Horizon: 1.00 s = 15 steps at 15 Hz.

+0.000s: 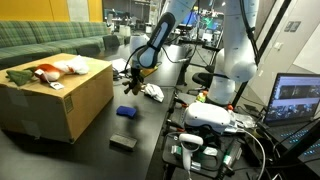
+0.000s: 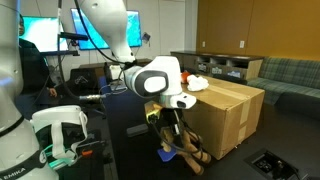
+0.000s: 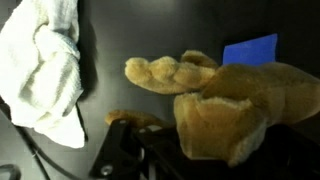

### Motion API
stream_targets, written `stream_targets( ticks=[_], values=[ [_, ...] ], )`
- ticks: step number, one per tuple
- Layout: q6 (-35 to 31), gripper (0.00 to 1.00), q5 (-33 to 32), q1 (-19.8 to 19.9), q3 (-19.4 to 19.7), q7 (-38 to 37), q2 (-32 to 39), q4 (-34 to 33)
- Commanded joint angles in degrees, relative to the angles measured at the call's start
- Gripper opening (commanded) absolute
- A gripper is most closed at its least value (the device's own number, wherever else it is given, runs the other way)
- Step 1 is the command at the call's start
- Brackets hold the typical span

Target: Pick up all the objects from the box and put them on the table, then pick up all the the objects on the table and put them on the box

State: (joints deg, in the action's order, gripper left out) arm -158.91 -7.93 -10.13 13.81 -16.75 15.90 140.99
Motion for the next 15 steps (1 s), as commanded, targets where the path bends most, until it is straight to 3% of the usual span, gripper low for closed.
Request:
stream_targets(
  ticks=[1, 5, 10, 15],
  values=[
    [4.2, 0.02, -12.1, -4.1, 3.4, -13.5, -8.5, 0.8],
    [9.1, 0.02, -18.9, -1.2, -2.3, -22.0, -13.3, -2.9],
    [9.0, 0.01, -22.8, 1.8, -8.1, -29.2, -11.9, -10.1],
    [7.4, 0.02, -27.4, 2.7, -9.1, -35.1, -5.8, -19.3]
  ],
)
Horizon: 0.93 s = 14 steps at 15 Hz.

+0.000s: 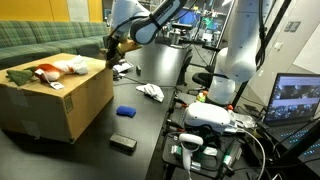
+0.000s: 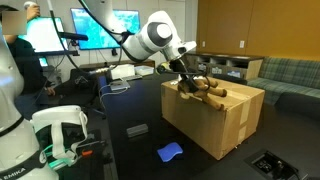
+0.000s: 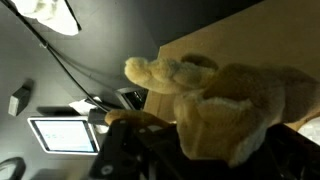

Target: Pick up all the objects from the box and put them on the table, then pick up all the the objects on the table and put them on the box

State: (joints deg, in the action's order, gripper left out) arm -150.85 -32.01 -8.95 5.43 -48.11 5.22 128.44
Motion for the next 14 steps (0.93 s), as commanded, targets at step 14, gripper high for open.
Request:
stream_targets(
  ticks=[14],
  values=[
    [-4.6, 0.01, -0.9, -2.8, 5.4, -6.7, 24.0, -27.2]
  ],
)
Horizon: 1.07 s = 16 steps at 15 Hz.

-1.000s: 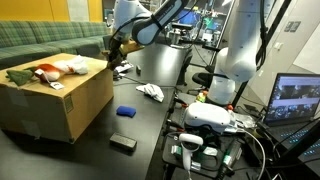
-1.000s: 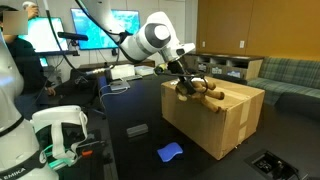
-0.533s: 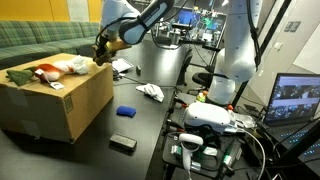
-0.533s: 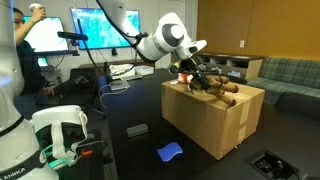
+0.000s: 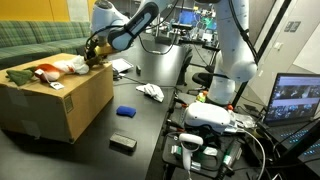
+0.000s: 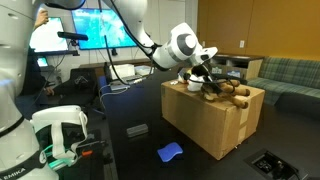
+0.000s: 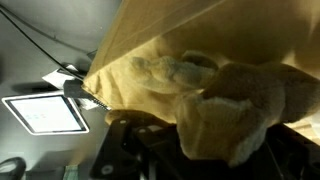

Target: Pick up all the objects from the box and put them on the table, then pick up all the the objects on the table and put them on the box

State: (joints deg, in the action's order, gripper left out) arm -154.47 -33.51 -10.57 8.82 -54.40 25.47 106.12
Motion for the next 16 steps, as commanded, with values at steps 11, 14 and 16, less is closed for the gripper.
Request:
stream_targets(
  ticks=[11, 14, 16],
  values=[
    [0.3, 0.82, 3.6, -3.2, 2.7, 2.0, -0.6, -2.1],
    [0.1, 1.0, 2.5, -4.4, 3.2, 1.0, -3.6, -0.5],
    [0.2, 1.0, 2.3, -4.7, 2.7, 1.4, -5.6, 0.6]
  ],
)
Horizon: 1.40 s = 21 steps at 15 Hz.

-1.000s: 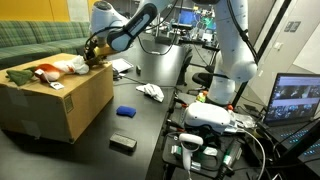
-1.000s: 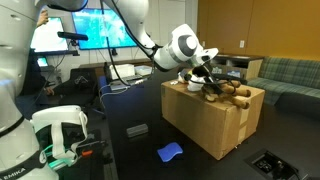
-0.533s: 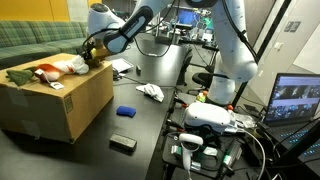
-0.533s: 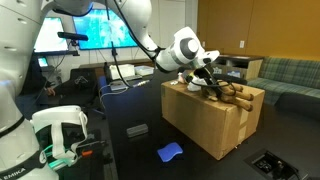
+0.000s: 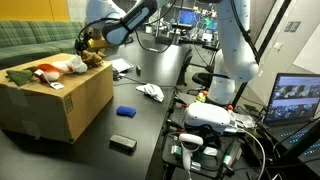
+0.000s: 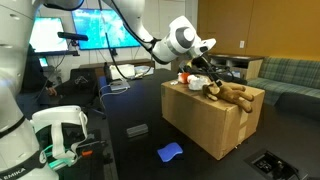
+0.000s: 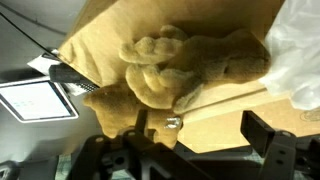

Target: Pick up all the objects from the box and put them on the table, then pick up all the the objects on the table and put them on the box

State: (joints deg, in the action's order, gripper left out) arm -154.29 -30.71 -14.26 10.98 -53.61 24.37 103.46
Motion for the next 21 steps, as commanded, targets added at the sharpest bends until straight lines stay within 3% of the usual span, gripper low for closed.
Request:
stream_targets(
  ticks=[1, 5, 12, 17, 21],
  values=[
    [0.1, 1.0, -0.2, -0.9, -0.2, 1.4, -5.6, 4.1],
    [-0.1, 1.0, 2.1, 0.0, -4.7, 8.0, -9.5, 8.1],
    [-0.6, 1.0, 10.5, 0.0, -14.0, 30.4, -11.6, 11.9],
    [-0.9, 1.0, 8.4, -1.6, -16.9, 41.6, -9.8, 10.8],
    [-1.8, 1.0, 4.4, -2.8, -16.1, 45.4, -7.5, 9.5]
  ],
)
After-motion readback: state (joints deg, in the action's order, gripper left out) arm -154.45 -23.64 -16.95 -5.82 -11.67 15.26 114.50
